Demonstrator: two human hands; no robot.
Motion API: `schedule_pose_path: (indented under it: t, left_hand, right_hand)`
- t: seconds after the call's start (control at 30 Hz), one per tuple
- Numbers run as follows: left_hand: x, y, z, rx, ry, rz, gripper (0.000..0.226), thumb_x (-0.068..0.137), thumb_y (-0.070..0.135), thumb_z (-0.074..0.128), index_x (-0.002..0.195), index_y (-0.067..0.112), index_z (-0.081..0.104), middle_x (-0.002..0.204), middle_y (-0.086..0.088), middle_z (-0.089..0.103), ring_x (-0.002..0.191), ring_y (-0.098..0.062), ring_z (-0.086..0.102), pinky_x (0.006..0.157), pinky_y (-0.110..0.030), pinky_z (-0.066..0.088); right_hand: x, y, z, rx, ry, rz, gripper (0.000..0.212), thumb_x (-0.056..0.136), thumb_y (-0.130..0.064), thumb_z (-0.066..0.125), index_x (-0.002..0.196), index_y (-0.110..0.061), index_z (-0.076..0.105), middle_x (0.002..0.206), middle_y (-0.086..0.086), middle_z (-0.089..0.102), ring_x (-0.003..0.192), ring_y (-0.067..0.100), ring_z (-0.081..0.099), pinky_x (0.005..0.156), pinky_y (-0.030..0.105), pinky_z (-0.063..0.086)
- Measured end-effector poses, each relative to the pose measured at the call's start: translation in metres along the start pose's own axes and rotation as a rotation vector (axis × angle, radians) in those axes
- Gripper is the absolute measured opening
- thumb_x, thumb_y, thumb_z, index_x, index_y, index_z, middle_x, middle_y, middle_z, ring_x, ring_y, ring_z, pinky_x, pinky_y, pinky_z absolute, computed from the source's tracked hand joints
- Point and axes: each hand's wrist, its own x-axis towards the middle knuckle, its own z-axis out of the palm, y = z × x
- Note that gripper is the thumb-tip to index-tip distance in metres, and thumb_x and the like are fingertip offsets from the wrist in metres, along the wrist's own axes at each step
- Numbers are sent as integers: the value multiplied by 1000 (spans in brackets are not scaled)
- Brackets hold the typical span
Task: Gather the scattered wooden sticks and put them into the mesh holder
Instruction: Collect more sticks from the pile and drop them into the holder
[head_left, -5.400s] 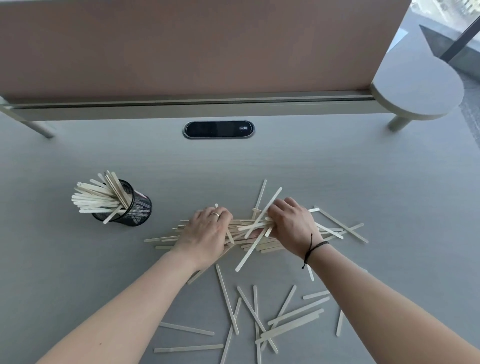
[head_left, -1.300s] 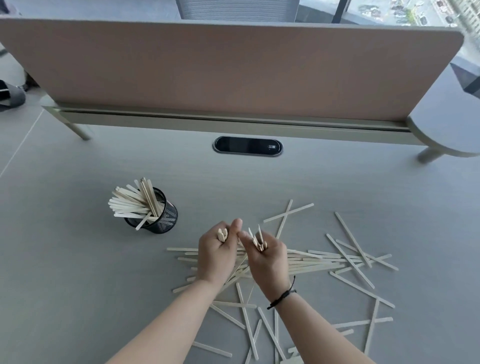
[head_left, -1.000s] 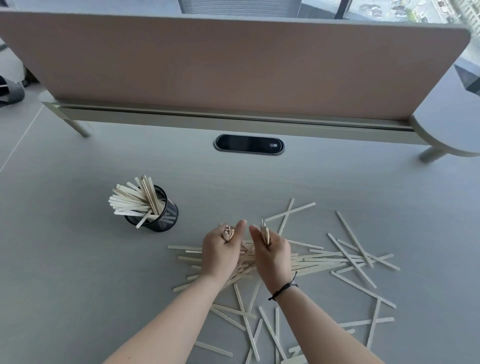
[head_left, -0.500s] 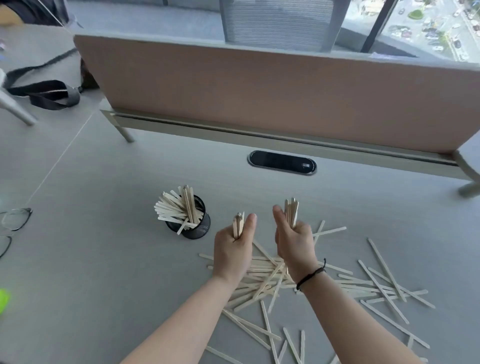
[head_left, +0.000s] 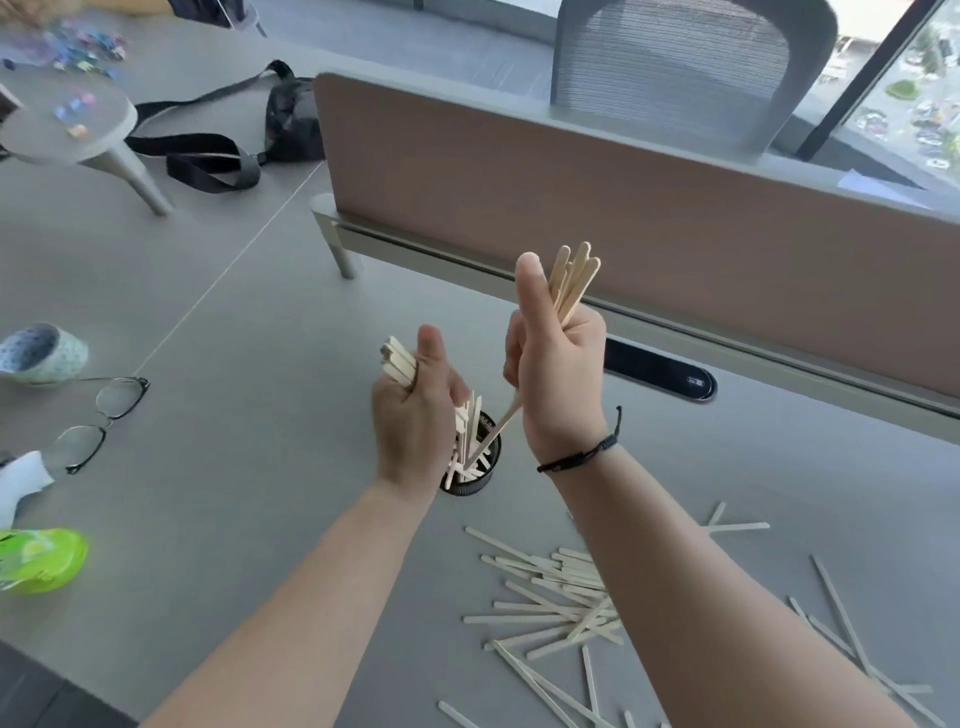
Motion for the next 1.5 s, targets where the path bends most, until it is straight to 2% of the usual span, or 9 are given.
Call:
schedule_pose_path:
  t: [0.17, 0.3, 0.43, 0.57, 0.7, 0.93, 1.23, 1.37, 1.5]
  left_hand:
    - [16, -33, -18, 146, -51, 101, 58, 101, 41, 46, 61, -1, 44, 54, -9, 41, 52, -21, 44, 53, -29, 42]
    - [22, -71, -29, 310, -115, 128, 43, 98, 46, 48, 58, 30, 51, 62, -1, 49, 85, -53, 53, 76, -62, 45]
    - [16, -87, -35, 381, -167, 60, 5, 93, 39, 59, 90, 39, 63, 87, 20, 60, 113, -33, 52, 94, -44, 47]
    - [19, -91, -45, 268, -221, -60, 50, 83, 44, 66, 128, 47, 45, 129, 16, 55, 129, -3, 47, 102, -32, 44]
    - [16, -91, -57, 190, -331, -82, 74, 77, 37, 72, 140, 43, 34, 134, 13, 50, 124, 5, 50, 99, -31, 47]
    - [11, -84, -65, 466, -463, -24, 119, 61, 54, 88, 149, 49, 8, 139, 31, 40, 121, 11, 52, 101, -31, 48]
    - [10, -84, -56, 599, -494, 176, 132, 55, 55, 90, 152, 41, 3, 152, 12, 37, 136, -6, 43, 100, -41, 50]
    - [11, -92, -54, 658, -484, 301, 123, 62, 50, 87, 154, 22, 11, 148, 2, 46, 129, -11, 53, 93, -33, 53]
    - [11, -94, -51, 634, -438, 263, 117, 60, 53, 82, 151, 26, 14, 135, 12, 54, 112, -12, 64, 82, -34, 56]
  right_hand:
    - [3, 24, 22, -134, 8, -10, 66, 95, -38, 58, 55, 2, 23, 56, 23, 16, 55, 36, 16, 52, 40, 15]
    - [3, 46, 29, -182, 28, 1, 63, 94, -36, 59, 56, -2, 21, 56, 14, 17, 53, 26, 16, 50, 35, 14]
    - [2, 62, 37, -151, 90, 71, 68, 87, -47, 58, 56, 3, 24, 57, 25, 18, 58, 39, 18, 52, 42, 18]
    - [2, 83, 41, -110, 144, 197, 67, 91, -46, 57, 58, 5, 28, 58, 27, 20, 57, 41, 20, 52, 41, 20]
    - [-1, 98, 30, -105, 141, 260, 52, 88, -44, 59, 58, -5, 40, 55, 12, 39, 53, 22, 37, 53, 27, 35]
    - [-9, 99, 8, -142, 137, 197, 29, 91, -31, 62, 76, -6, 60, 67, 10, 64, 64, 22, 60, 63, 34, 48]
    - [-14, 113, -9, -639, 25, 77, 31, 104, -27, 39, 101, -18, 69, 79, -10, 67, 68, 9, 59, 64, 25, 43]
    - [-23, 129, -23, -807, -123, 5, 34, 105, -22, 38, 131, -14, 58, 122, -1, 66, 104, 7, 58, 81, 3, 36]
    - [-23, 131, -25, -735, -118, 69, 33, 106, -23, 36, 132, -17, 56, 117, 0, 68, 106, 12, 61, 90, 21, 45]
